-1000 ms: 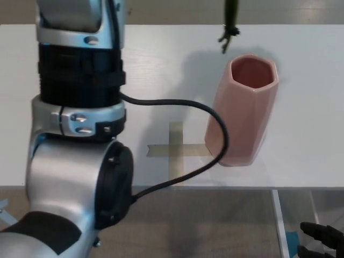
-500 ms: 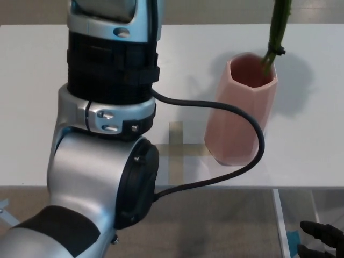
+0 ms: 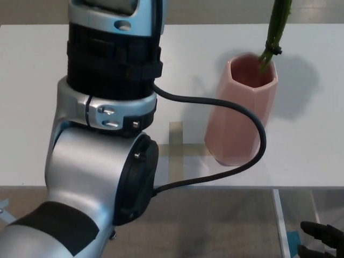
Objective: Use the left hand to pick up the rose and then lift and insert it into the pink vase.
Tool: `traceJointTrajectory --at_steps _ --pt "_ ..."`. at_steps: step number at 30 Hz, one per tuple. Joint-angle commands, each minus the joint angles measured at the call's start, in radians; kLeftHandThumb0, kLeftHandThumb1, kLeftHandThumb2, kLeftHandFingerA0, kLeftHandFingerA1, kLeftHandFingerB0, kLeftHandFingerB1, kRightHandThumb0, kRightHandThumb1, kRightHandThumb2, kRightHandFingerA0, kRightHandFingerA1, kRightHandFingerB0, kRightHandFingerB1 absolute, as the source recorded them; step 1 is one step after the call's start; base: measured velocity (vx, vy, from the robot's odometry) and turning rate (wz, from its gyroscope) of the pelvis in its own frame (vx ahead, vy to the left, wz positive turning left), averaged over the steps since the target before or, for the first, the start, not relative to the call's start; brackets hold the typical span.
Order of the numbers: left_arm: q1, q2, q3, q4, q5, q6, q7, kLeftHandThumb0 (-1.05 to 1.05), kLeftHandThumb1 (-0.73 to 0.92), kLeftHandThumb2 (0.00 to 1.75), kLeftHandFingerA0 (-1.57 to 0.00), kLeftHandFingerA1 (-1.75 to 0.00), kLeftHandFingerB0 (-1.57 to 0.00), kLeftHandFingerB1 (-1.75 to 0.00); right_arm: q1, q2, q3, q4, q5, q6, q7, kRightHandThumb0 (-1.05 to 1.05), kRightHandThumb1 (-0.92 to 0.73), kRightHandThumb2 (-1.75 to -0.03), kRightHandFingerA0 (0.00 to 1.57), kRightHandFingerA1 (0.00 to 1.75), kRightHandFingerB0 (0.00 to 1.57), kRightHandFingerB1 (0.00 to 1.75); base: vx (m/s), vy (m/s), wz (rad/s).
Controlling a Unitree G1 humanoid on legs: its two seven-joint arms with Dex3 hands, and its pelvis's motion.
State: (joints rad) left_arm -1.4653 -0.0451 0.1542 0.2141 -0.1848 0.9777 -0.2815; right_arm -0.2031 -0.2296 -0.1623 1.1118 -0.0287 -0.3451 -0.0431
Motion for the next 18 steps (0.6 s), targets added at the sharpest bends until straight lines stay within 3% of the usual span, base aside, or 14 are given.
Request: traceJointTrajectory --at_steps 1,18 --pt "0.01 0.016 -0.015 -0.004 -0.028 0.003 0.012 -0.16 0.75 0.71 -0.94 -1.58 -0.83 -0.89 0.006 -0.005 0.0 0.008 0.005 0.01 0.0 -0.23 -0.63 -0.58 0.61 0.5 0.55 0.47 0.0 0.0 0.0" --pt "0.106 0.014 -0.055 -0.028 -0.052 -0.035 0.008 -0.17 0.75 0.71 -0.94 -1.54 -0.81 -0.91 0.004 -0.003 0.0 -0.002 0.006 0.015 0.0 -0.24 -0.63 -0.58 0.62 0.51 0.57 0.48 0.0 0.0 0.0"
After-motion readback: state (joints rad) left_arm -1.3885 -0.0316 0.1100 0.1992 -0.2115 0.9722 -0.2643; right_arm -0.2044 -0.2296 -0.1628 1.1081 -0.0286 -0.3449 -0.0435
